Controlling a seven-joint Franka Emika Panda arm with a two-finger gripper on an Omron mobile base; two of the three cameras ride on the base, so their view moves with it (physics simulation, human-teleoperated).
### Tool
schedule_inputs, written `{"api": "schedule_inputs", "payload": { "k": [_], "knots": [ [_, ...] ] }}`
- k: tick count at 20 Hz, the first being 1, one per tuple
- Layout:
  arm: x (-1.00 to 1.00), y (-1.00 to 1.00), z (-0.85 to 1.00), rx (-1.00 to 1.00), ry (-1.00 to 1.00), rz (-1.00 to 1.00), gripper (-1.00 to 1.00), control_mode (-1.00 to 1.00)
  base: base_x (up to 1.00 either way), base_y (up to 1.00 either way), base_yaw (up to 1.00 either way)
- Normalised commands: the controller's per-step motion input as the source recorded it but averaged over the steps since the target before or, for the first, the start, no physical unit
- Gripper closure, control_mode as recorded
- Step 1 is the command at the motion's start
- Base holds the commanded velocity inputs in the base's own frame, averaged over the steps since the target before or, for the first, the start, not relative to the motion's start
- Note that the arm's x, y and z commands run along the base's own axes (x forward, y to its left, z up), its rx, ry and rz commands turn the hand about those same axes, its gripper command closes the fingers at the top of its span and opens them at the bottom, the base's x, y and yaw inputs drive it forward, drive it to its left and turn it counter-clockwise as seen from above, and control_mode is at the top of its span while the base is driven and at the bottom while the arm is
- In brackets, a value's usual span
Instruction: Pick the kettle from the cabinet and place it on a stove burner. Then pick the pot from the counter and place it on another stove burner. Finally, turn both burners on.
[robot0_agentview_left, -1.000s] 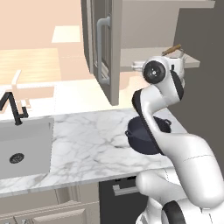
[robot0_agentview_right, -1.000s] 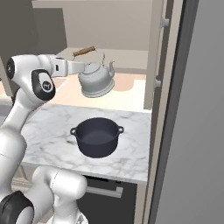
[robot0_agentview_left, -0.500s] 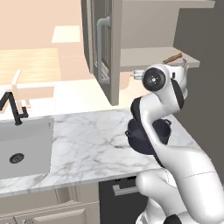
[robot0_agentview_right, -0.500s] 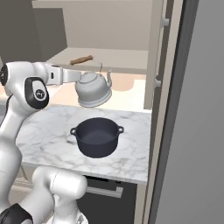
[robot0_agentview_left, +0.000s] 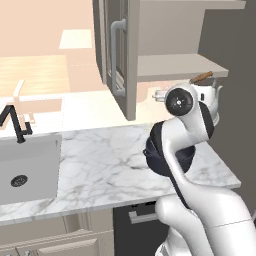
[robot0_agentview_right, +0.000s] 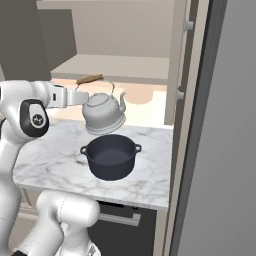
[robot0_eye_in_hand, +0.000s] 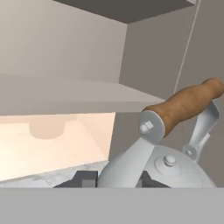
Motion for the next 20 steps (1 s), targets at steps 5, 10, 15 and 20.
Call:
{"api": "schedule_inputs", "payload": {
  "k": [5,10,15,20],
  "knots": [
    [-0.33,0.00,-0.14,0.00,0.02,-0.01,1.00,-1.00,0.00,0.00,0.00],
    [-0.34,0.00,-0.14,0.00,0.02,0.00,1.00,-1.00,0.00,0.00,0.00],
    [-0.33,0.00,-0.13,0.00,0.02,0.00,1.00,-1.00,0.00,0.00,0.00],
    [-0.14,0.00,-0.05,0.00,0.00,0.00,1.00,-1.00,0.00,0.00,0.00]
  ]
}}
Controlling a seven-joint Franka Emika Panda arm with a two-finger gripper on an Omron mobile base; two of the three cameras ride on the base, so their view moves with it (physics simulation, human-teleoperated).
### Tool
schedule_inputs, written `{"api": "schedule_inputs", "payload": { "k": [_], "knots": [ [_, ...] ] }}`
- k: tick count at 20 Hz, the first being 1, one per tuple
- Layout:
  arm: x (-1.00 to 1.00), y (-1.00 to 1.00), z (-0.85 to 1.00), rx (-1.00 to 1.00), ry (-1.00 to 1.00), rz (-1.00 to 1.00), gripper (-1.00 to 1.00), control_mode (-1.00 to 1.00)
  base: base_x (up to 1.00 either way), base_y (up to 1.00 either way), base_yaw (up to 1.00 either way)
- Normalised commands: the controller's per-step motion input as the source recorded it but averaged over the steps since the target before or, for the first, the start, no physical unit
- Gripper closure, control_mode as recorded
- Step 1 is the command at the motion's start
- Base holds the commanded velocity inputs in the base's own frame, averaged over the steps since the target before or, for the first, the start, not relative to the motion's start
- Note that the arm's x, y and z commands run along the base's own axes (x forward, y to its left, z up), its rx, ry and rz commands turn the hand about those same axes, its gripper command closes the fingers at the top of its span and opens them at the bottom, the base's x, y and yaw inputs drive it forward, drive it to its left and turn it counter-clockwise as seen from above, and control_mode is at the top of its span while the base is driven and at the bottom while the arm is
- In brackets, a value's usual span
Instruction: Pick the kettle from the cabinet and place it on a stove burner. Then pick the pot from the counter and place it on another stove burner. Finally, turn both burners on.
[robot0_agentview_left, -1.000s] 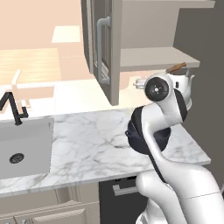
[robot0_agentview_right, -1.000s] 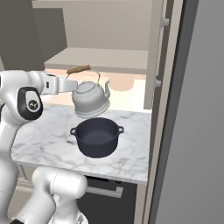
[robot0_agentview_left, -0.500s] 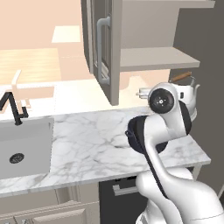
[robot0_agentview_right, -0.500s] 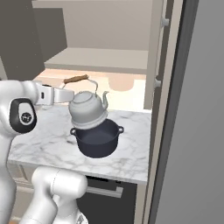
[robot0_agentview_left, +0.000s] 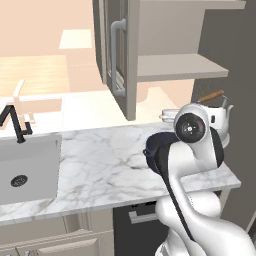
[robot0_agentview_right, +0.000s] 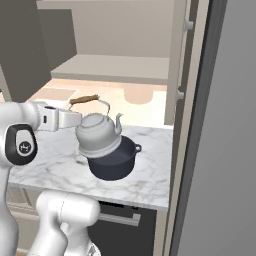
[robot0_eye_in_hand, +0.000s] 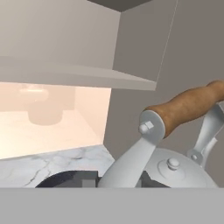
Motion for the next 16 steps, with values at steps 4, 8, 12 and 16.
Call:
{"api": "schedule_inputs", "payload": {
  "k": [4,8,12,16],
  "knots": [
    [0.00,0.00,0.00,0.00,0.00,0.00,1.00,-1.00,0.00,0.00,0.00],
    [-0.04,0.01,-0.02,0.00,0.00,0.00,1.00,1.00,-0.16,0.07,-0.03],
    [0.00,0.00,0.00,0.00,0.00,0.00,1.00,1.00,-0.41,0.30,-0.11],
    [0.00,0.00,0.00,0.00,0.00,0.00,1.00,1.00,-0.38,0.44,-0.14]
  ]
}}
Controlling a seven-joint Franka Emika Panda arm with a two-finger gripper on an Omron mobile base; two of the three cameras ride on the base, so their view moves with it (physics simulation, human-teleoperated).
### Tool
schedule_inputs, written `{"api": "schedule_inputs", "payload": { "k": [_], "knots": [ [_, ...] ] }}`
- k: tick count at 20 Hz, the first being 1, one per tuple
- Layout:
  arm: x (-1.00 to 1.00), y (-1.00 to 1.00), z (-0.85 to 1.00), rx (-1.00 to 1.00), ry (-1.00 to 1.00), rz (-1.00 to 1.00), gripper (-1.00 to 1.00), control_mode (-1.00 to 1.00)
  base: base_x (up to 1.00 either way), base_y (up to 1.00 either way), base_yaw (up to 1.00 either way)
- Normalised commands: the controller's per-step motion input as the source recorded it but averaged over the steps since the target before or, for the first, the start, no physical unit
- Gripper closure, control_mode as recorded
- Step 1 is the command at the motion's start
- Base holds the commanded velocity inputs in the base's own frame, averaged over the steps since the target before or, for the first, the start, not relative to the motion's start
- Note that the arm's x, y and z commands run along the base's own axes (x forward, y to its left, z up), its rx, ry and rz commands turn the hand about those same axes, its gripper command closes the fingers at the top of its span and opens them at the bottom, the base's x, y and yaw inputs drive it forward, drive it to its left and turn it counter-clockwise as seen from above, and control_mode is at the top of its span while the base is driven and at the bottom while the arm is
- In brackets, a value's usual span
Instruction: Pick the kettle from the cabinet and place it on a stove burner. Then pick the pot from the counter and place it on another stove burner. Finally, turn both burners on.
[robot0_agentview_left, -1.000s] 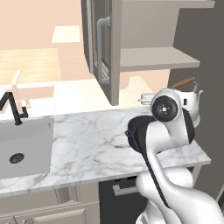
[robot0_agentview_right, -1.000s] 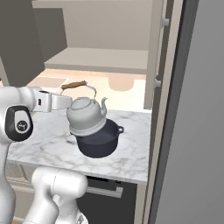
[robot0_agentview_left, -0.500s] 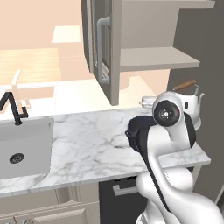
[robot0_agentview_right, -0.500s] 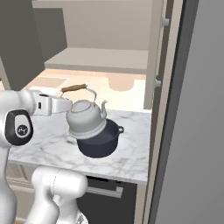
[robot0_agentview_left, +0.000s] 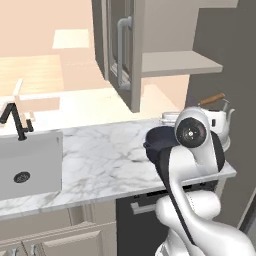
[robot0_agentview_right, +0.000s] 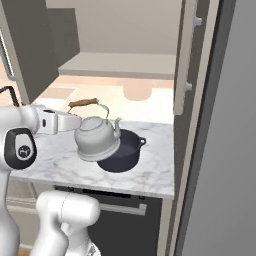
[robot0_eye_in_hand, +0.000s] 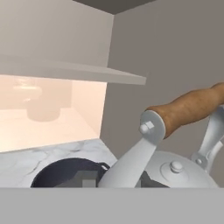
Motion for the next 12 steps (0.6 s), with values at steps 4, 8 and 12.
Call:
{"api": "schedule_inputs", "payload": {
  "k": [4,8,12],
  "knots": [
    [0.00,0.00,0.00,0.00,0.00,0.00,1.00,1.00,-0.27,0.59,-0.18],
    [0.00,0.00,0.00,0.00,0.00,0.00,1.00,1.00,-0.20,0.58,-0.22],
    [0.00,0.00,0.00,0.00,0.00,0.00,1.00,1.00,-0.18,0.46,-0.28]
  ]
}}
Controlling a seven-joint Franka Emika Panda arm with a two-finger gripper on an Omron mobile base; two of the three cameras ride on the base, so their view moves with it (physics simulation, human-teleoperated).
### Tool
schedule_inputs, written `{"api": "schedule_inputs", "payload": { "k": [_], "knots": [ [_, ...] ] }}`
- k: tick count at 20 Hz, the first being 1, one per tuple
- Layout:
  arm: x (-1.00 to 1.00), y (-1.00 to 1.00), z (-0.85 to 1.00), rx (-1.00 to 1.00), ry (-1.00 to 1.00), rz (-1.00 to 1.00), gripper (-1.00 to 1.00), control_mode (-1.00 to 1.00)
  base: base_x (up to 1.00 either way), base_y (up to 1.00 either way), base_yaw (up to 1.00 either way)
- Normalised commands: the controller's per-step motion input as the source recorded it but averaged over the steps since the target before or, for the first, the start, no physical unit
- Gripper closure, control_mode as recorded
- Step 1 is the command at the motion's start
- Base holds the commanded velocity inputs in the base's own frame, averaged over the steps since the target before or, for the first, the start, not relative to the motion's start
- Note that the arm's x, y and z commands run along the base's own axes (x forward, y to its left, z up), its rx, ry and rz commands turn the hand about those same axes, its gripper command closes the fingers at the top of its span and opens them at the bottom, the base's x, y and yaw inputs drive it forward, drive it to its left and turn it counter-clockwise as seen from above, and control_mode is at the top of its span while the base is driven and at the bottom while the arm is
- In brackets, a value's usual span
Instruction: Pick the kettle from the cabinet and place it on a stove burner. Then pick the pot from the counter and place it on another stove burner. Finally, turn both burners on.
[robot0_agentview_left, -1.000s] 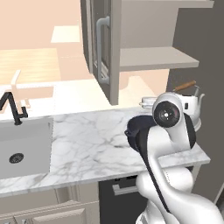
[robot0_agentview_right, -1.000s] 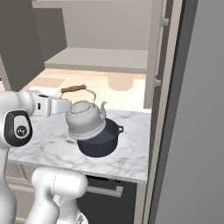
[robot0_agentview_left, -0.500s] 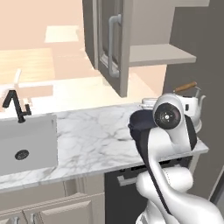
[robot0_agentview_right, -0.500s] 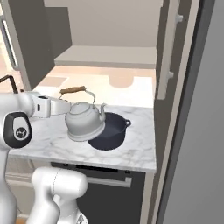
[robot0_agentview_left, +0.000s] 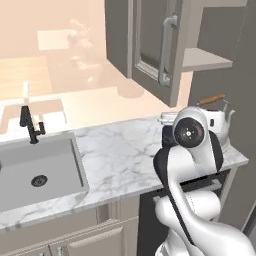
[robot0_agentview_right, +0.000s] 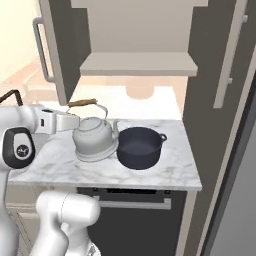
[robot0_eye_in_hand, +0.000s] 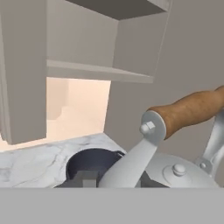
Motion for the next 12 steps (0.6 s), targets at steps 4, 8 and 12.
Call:
{"api": "schedule_inputs", "payload": {
  "k": [4,8,12],
  "knots": [
    [0.00,0.00,0.00,0.00,0.00,0.00,1.00,1.00,-0.17,0.39,-0.35],
    [0.00,0.00,0.00,0.00,0.00,0.00,1.00,1.00,-0.23,0.32,-0.40],
    [0.00,0.00,0.00,0.00,0.00,0.00,1.00,1.00,-0.22,0.34,-0.45]
  ]
}}
